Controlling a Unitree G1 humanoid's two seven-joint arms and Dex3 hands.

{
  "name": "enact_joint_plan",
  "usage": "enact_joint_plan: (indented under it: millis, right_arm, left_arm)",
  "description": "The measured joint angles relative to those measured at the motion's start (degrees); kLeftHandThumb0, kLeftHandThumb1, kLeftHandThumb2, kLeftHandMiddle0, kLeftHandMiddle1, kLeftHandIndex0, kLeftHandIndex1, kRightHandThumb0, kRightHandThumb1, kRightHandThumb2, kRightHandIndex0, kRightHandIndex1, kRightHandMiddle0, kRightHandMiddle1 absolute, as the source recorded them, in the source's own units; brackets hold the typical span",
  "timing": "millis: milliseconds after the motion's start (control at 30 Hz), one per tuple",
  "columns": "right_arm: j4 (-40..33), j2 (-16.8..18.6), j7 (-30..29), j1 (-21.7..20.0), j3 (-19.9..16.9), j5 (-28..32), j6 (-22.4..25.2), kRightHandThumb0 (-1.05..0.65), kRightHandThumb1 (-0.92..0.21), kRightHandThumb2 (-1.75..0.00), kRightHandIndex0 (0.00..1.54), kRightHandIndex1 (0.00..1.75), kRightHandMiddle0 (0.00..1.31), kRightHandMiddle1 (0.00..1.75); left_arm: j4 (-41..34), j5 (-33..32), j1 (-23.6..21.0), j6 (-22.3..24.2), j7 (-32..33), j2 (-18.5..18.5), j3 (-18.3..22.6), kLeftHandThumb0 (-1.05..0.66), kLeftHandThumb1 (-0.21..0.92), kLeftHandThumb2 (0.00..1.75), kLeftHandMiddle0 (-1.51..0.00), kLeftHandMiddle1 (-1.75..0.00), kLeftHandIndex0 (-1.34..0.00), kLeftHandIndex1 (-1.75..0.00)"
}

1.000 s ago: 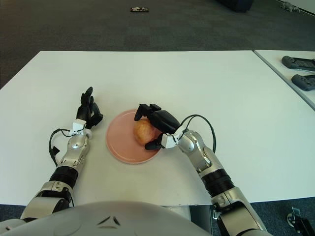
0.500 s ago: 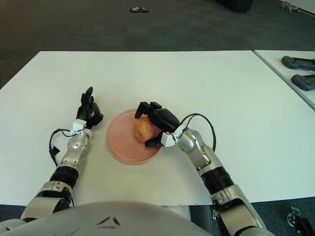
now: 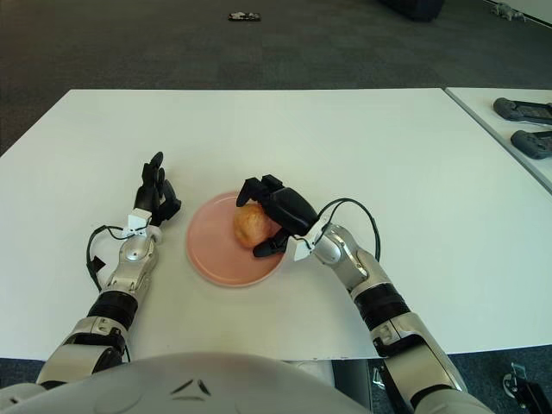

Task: Put the apple into the plate.

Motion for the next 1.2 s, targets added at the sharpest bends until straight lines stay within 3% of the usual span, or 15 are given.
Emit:
enact_joint_plan:
  millis: [100, 200, 300, 400, 467, 567, 667, 1200]
  right_arm:
    - [-0.03, -0.65, -0.03, -0.79, 0.29, -1.45, 0.07, -0.84, -0.89, -0.52, 0.41, 1.35, 0.34, 1.52]
    - [-0.44, -1.42, 0.56, -1.41, 0.66, -2.40, 0.99, -0.93, -0.91, -0.60, 0.23, 1.06, 0.22, 1.41]
    - [-2.00, -2.41, 3.03, -1.98, 0.95, -2.92, 3.20, -1.01, -0.92, -0.66, 0.06, 0.52, 0.06, 1.02]
    - [-3.92, -3.40, 5.89, -2.18, 1.03, -3.04, 5.59, -1.03, -0.92, -0.67, 0.02, 0.25, 0.02, 0.75]
    - [-4.93, -4.17, 7.66, -2.20, 1.24, -3.34, 6.83, -1.04, -0.92, -0.67, 0.01, 0.10, 0.01, 0.43]
    - [-5.71, -4.86, 8.93, -2.10, 1.62, -3.57, 7.53, -1.05, -0.92, -0.65, 0.00, 0.03, 0.00, 0.15]
    - [-5.93, -5.13, 9.19, -1.99, 1.83, -3.52, 7.32, -1.05, -0.92, -0.61, 0.00, 0.01, 0.00, 0.05]
    - [-8.80, -6.74, 14.56, -0.63, 1.56, 2.67, 6.71, -1.05, -0.92, -0.52, 0.00, 0.00, 0.00, 0.00]
  left_arm:
    - [0.03, 0.00, 0.00, 0.00, 0.06, -0.03, 0.05, -0.80, 0.92, 1.02, -0.18, 0.00, 0.00, -0.46]
    - [0.04, 0.00, -0.01, 0.00, 0.06, -0.08, 0.07, -0.80, 0.92, 1.02, -0.18, 0.00, 0.00, -0.46]
    - [0.00, -0.01, -0.03, 0.11, 0.06, -0.13, 0.06, -0.80, 0.92, 1.02, -0.18, 0.00, 0.00, -0.45]
    - [-0.09, -0.01, -0.05, 0.24, 0.06, -0.22, 0.05, -0.81, 0.92, 1.02, -0.17, 0.00, 0.00, -0.45]
    - [-0.18, 0.00, -0.05, 0.37, 0.06, -0.24, 0.05, -0.81, 0.92, 1.03, -0.18, 0.00, 0.00, -0.45]
    - [-0.25, 0.00, -0.04, 0.62, 0.06, -0.21, 0.07, -0.81, 0.92, 1.03, -0.18, 0.00, 0.00, -0.45]
    - [-0.28, 0.01, -0.03, 0.76, 0.08, -0.19, 0.09, -0.81, 0.92, 1.03, -0.18, 0.00, 0.00, -0.46]
    - [-0.23, -0.03, 0.12, 0.08, 0.43, -0.18, 0.20, -0.80, 0.92, 1.03, -0.19, -0.01, 0.00, -0.48]
